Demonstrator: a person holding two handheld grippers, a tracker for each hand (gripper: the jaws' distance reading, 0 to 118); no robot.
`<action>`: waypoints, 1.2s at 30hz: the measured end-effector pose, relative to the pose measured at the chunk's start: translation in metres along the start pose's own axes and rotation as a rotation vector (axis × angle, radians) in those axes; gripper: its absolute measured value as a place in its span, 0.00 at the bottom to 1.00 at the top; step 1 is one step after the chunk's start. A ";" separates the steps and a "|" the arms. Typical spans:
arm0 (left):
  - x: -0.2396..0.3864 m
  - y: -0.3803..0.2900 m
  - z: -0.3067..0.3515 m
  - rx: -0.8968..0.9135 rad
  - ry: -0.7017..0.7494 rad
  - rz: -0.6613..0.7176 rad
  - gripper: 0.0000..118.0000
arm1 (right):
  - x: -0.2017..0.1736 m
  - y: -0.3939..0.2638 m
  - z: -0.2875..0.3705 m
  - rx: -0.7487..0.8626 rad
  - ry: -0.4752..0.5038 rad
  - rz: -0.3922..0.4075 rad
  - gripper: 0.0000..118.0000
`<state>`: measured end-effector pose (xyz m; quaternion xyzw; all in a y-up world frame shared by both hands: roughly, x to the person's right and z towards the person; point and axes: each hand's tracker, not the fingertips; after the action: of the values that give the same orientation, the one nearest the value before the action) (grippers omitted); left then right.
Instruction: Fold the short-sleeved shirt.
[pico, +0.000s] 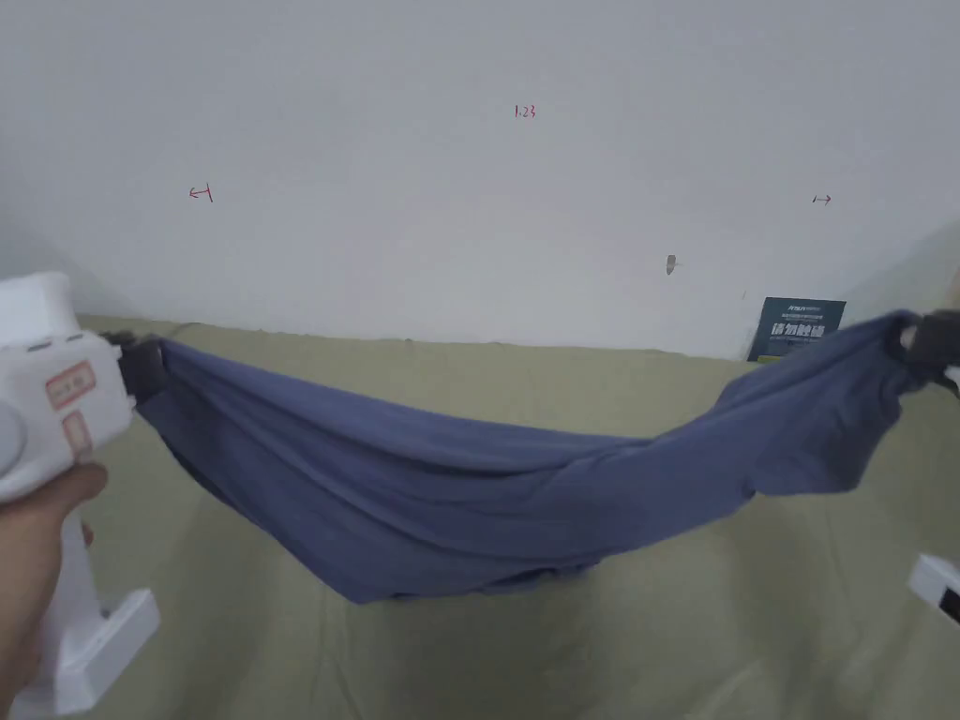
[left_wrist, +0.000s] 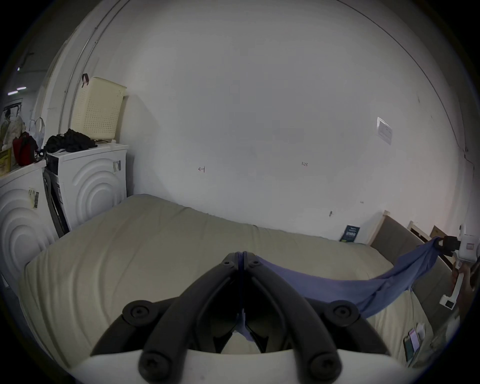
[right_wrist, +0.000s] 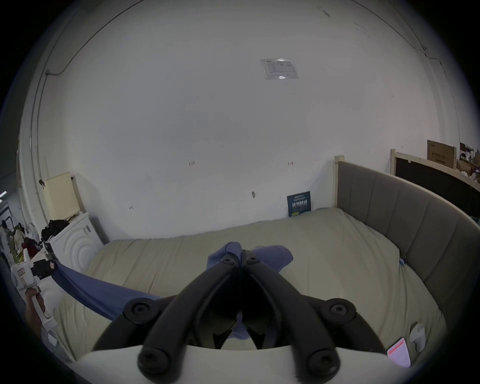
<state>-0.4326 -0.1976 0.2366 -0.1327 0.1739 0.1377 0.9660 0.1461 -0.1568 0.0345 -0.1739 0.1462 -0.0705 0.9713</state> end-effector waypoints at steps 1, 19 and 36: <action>-0.004 -0.007 0.016 0.002 -0.006 0.006 0.00 | 0.004 -0.012 0.014 -0.004 0.014 -0.010 0.02; -0.087 -0.251 0.122 -0.493 0.008 0.045 0.34 | 0.060 -0.345 0.140 -0.456 -0.109 0.072 0.21; -0.098 -0.259 0.271 -0.501 0.108 -0.078 0.00 | -0.067 -0.302 0.277 -0.286 0.133 -0.001 0.00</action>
<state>-0.3591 -0.3767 0.5718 -0.3817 0.1806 0.1318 0.8968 0.1417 -0.3371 0.4083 -0.3054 0.2184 -0.0607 0.9248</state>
